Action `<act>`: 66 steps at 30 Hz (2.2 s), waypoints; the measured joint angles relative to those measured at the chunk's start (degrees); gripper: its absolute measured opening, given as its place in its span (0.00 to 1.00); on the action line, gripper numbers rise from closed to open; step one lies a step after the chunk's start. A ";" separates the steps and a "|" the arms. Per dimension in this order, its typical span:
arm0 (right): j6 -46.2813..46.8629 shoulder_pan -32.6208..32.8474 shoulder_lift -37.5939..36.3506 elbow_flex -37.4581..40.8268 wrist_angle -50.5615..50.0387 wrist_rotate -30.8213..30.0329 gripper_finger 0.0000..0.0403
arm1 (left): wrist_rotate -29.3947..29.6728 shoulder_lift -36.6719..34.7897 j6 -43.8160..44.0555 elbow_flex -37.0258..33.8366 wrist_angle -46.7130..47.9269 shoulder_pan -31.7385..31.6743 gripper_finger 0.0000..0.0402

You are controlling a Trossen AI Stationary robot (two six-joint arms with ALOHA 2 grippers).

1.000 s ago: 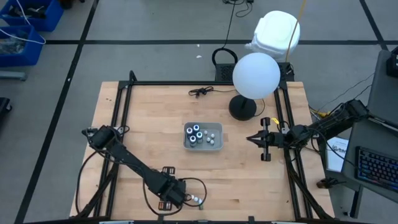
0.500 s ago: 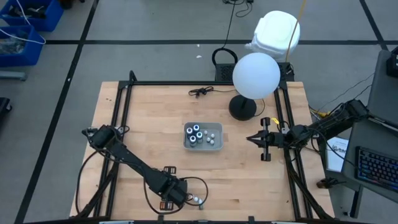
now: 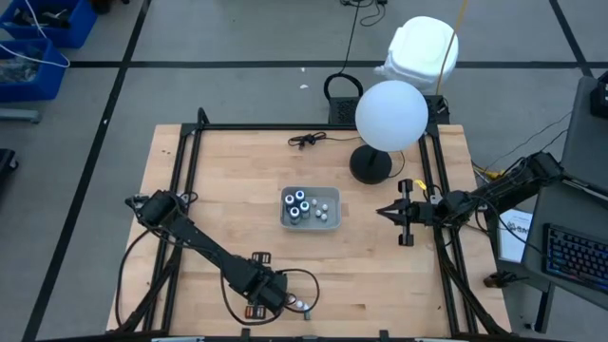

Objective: Pick & Place food coloring
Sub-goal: Put the left small violet food coloring bottle into the gray bin

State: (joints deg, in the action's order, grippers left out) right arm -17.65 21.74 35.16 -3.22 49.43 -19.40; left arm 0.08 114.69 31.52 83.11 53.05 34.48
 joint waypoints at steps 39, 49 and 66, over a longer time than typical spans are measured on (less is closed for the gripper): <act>-0.02 0.00 0.00 0.00 0.04 0.01 0.00 | 5.09 -4.06 -12.20 26.76 23.76 -8.77 0.14; -0.19 0.00 0.00 0.00 -0.02 0.00 0.00 | 10.11 1.01 -28.44 37.93 24.76 -19.35 0.14; -0.65 -0.02 -0.01 0.00 -0.98 -0.04 0.00 | 8.44 7.14 -44.60 39.19 8.39 -33.25 0.14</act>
State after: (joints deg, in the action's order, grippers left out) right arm -18.31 21.71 35.15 -3.22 48.45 -19.43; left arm 8.52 121.84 -13.08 122.30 61.44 1.23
